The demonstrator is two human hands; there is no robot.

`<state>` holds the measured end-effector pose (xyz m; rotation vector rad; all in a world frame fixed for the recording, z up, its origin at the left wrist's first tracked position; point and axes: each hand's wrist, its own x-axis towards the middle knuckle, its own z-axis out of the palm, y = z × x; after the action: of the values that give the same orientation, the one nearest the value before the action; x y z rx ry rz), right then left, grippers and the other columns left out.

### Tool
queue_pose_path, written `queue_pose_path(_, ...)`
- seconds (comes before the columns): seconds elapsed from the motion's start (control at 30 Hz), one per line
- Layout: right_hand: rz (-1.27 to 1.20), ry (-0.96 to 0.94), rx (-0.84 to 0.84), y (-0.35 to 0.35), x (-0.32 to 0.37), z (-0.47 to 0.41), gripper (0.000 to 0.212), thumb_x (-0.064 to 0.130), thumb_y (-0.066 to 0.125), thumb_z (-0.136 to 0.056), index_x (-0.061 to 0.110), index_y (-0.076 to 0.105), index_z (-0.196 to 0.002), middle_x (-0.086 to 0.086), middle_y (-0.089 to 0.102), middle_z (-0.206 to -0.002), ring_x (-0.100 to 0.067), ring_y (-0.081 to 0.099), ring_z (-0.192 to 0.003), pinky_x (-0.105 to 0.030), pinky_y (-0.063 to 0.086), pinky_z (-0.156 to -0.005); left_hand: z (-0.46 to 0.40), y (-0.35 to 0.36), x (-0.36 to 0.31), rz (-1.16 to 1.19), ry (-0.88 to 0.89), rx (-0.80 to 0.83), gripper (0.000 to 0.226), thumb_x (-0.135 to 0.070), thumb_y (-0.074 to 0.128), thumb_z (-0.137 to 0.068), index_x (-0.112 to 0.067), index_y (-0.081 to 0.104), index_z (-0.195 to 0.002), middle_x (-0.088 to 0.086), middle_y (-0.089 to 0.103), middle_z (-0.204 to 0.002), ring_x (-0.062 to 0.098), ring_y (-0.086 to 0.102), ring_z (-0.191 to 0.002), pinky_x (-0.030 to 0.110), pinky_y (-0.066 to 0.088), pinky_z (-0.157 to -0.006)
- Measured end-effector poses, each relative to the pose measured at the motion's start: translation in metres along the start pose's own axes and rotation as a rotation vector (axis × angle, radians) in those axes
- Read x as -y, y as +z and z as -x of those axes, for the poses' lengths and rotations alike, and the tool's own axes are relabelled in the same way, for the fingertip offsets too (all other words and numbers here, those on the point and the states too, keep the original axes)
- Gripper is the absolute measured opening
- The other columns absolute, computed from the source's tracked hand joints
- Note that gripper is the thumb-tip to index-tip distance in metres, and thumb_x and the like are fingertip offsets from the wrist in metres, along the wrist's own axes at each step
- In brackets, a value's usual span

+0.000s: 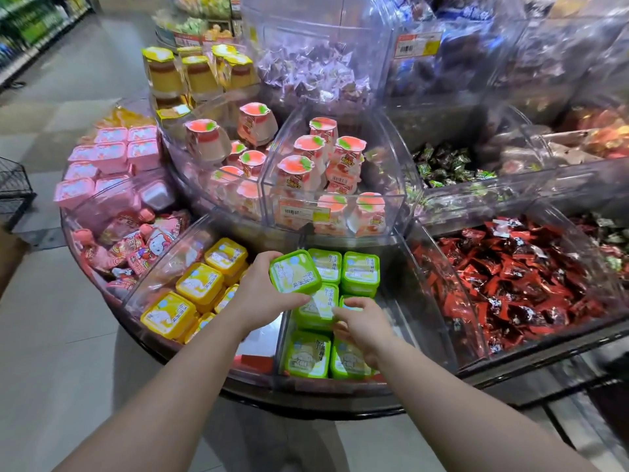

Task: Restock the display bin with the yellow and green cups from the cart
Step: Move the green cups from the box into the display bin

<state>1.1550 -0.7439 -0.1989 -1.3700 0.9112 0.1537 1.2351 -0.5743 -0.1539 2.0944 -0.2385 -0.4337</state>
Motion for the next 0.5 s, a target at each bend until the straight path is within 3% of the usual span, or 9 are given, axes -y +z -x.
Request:
queue_pose_path(0.07, 0.117, -0.080, -0.074, -0.005, 0.004, 0.005, 0.021, 0.028, 0.066, -0.087, 0.017, 0.058, -0.103, -0.004, 0.064, -0.088, -0.024, 0.064, -0.080, -0.041, 0.055, -0.084, -0.001, 0.004, -0.004, -0.059, 0.017, 0.011, 0.087, -0.034, 0.088, -0.056, -0.030, 0.038, -0.128, -0.002, 0.053, -0.118, 0.016, 0.056, -0.106, 0.035, 0.050, -0.088)
queue_pose_path(0.13, 0.057, -0.164, -0.106, -0.012, 0.015, 0.012, 0.015, 0.032, 0.060, -0.091, 0.017, 0.059, -0.094, -0.004, 0.062, -0.092, -0.023, 0.063, -0.076, -0.037, 0.055, -0.075, -0.001, 0.010, -0.011, -0.148, 0.066, 0.011, 0.092, -0.036, 0.087, -0.056, -0.028, 0.036, -0.133, -0.003, 0.047, -0.121, 0.015, 0.051, -0.109, 0.032, 0.047, -0.091)
queue_pose_path(0.23, -0.133, -0.133, 0.095, -0.023, 0.034, 0.021, 0.026, 0.035, 0.057, -0.094, 0.012, 0.061, -0.106, -0.011, 0.059, -0.102, -0.021, 0.059, -0.067, -0.031, 0.053, -0.063, 0.001, 0.023, -0.028, -0.219, 0.160, 0.014, 0.090, -0.033, 0.086, -0.060, -0.027, 0.035, -0.135, -0.005, 0.040, -0.122, 0.008, 0.042, -0.105, 0.023, 0.037, -0.087)
queue_pose_path(0.33, -0.097, -0.133, 0.276, -0.030, 0.040, 0.027, 0.033, 0.028, 0.065, -0.090, 0.015, 0.057, -0.119, -0.010, 0.065, -0.111, -0.021, 0.065, -0.072, -0.029, 0.055, -0.064, 0.004, 0.045, -0.040, -0.182, 0.186, 0.024, 0.090, -0.033, 0.084, -0.060, -0.025, 0.035, -0.135, -0.004, 0.039, -0.122, 0.009, 0.042, -0.109, 0.020, 0.035, -0.088)
queue_pose_path(0.43, -0.126, -0.145, 0.184, -0.038, 0.034, 0.022, 0.044, 0.012, 0.069, -0.086, 0.015, 0.050, -0.125, -0.014, 0.068, -0.110, -0.019, 0.066, -0.069, -0.027, 0.054, -0.059, 0.010, 0.068, -0.043, -0.151, 0.180, 0.023, 0.091, -0.038, 0.083, -0.061, -0.024, 0.035, -0.137, 0.000, 0.040, -0.129, 0.015, 0.046, -0.118, 0.022, 0.037, -0.093)
queue_pose_path(0.5, -0.129, -0.135, 0.073, -0.050, 0.029, 0.018, 0.040, 0.009, 0.065, -0.086, 0.013, 0.051, -0.123, -0.014, 0.068, -0.104, -0.016, 0.061, -0.060, -0.026, 0.050, -0.052, 0.013, 0.076, -0.040, -0.186, 0.171, 0.104, 0.091, -0.044, 0.082, -0.063, -0.024, 0.035, -0.139, -0.001, 0.039, -0.135, 0.015, 0.043, -0.124, 0.024, 0.037, -0.100)
